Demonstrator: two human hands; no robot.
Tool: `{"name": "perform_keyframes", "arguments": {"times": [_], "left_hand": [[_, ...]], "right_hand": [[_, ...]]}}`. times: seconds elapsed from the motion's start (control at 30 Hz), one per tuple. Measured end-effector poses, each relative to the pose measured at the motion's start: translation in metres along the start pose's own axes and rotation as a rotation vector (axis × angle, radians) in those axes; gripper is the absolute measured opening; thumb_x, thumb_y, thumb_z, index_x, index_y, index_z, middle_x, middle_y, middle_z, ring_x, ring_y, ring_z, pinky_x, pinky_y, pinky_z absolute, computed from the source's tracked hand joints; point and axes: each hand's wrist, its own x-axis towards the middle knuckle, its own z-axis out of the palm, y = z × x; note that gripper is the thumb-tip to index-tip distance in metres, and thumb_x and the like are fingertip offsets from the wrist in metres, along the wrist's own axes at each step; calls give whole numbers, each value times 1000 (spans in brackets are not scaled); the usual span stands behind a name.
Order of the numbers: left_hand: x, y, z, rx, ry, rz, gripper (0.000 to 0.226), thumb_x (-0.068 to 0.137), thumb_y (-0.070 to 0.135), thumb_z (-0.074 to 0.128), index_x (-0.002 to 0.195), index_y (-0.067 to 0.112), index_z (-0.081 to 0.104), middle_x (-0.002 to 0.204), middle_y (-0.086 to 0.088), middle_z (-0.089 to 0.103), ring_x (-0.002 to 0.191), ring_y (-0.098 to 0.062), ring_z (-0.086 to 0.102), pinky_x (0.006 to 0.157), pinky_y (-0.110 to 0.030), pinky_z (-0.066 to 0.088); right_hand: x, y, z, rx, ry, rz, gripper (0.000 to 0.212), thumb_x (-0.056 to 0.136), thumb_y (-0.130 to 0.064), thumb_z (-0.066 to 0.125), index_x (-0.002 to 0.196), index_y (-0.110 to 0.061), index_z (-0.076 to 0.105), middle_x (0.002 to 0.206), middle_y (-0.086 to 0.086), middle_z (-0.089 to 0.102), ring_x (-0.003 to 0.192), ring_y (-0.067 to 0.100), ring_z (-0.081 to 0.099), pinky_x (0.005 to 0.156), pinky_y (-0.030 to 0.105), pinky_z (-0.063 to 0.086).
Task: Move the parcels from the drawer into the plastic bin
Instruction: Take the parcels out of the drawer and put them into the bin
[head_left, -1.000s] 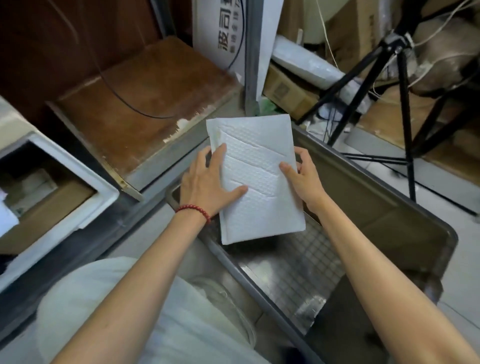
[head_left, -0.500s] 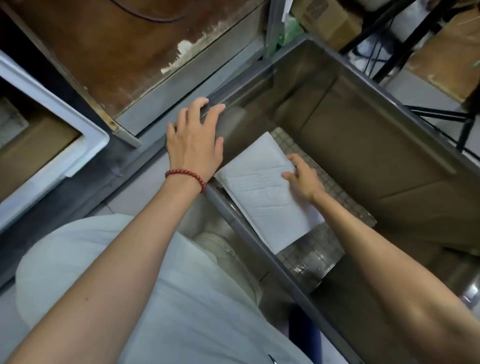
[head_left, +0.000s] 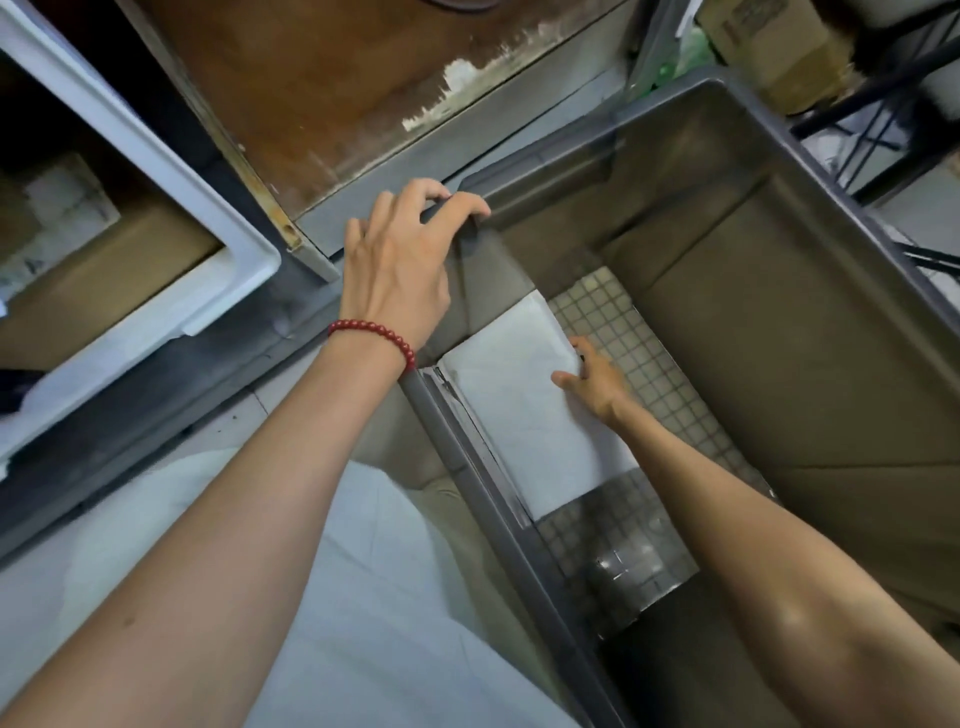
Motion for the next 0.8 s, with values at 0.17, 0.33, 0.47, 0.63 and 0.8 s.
{"name": "perform_keyframes", "arguments": {"times": [0.17,0.33,0.47,0.63,0.8], "left_hand": [[-3,-3,0,8,24,3,54,87,-2,51,125,36,51,127,0,49,104,-26,48,78,-34,31],[-10,-17,-1,21,61,-8,53,87,-3,51,124,35,52,125,-1,50,101,-28,48,79,-33,27],[-22,-32,-6,31,69,-47,54,86,-5,54,124,33,52,124,-4,50,103,-31,49,83,-42,37],[-33,-42,-11,48,78,-101,52,85,-5,55,124,29,53,124,-7,50,104,-33,49,82,-44,39],[-24,-76,-17,73,112,-195,54,85,-8,52,124,29,54,124,-7,49,105,-36,49,83,-44,38]], "right_hand": [[11,-16,24,-265,-65,49,109,75,-46,78,155,-15,10,161,9,11,148,27,14,118,43,19],[8,-13,39,-374,-290,23,91,87,-54,62,155,-17,15,164,5,-4,150,23,-2,122,39,7],[2,-14,43,-359,-303,-20,86,89,-53,60,155,-18,17,164,4,0,150,20,2,120,35,8],[2,-25,52,-338,-348,-25,83,91,-52,58,155,-19,18,164,3,0,150,19,3,119,34,7],[6,-34,59,-362,-368,-52,81,91,-54,57,155,-22,18,164,1,1,150,18,5,119,34,8]]}}
